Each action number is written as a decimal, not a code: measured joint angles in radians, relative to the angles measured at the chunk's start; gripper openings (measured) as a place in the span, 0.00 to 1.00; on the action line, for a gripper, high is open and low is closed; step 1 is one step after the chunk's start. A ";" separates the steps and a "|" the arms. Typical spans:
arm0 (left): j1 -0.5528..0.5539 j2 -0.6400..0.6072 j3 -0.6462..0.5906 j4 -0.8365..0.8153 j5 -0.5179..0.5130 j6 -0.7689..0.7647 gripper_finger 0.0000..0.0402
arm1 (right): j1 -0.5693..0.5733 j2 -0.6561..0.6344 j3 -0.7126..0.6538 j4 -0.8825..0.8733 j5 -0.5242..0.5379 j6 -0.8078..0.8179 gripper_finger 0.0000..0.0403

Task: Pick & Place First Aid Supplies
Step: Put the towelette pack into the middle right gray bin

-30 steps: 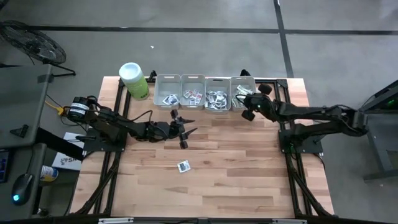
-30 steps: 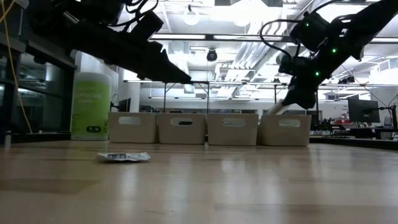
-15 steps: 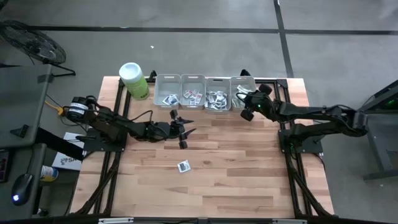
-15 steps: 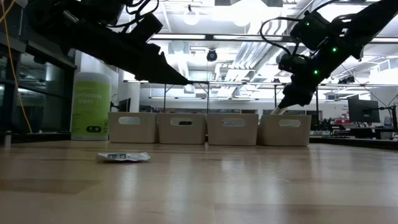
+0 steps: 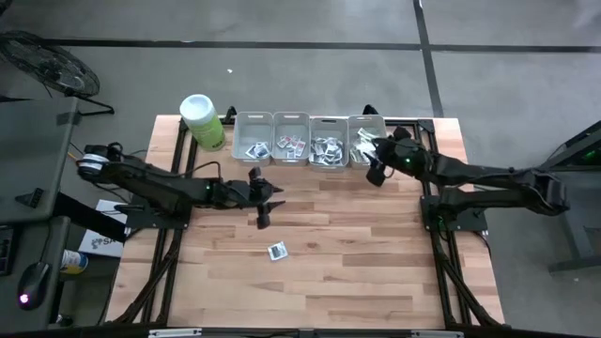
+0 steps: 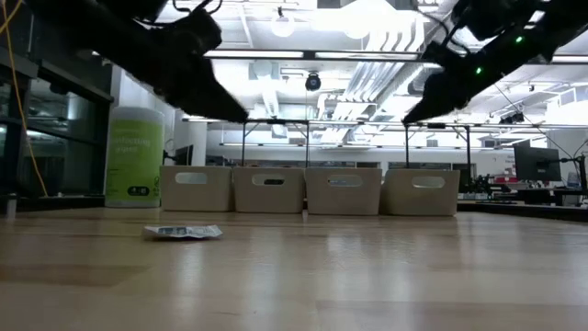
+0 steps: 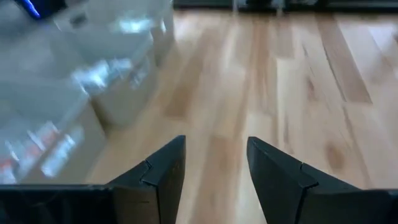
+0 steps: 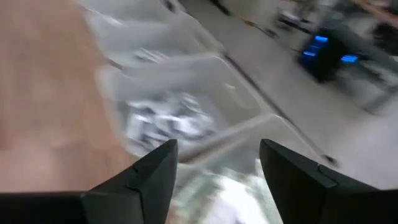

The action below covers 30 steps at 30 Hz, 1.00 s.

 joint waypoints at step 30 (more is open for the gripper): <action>-0.288 0.001 0.015 -0.321 0.155 -0.046 0.42 | 0.313 -0.065 -0.027 -0.030 -0.161 0.168 0.55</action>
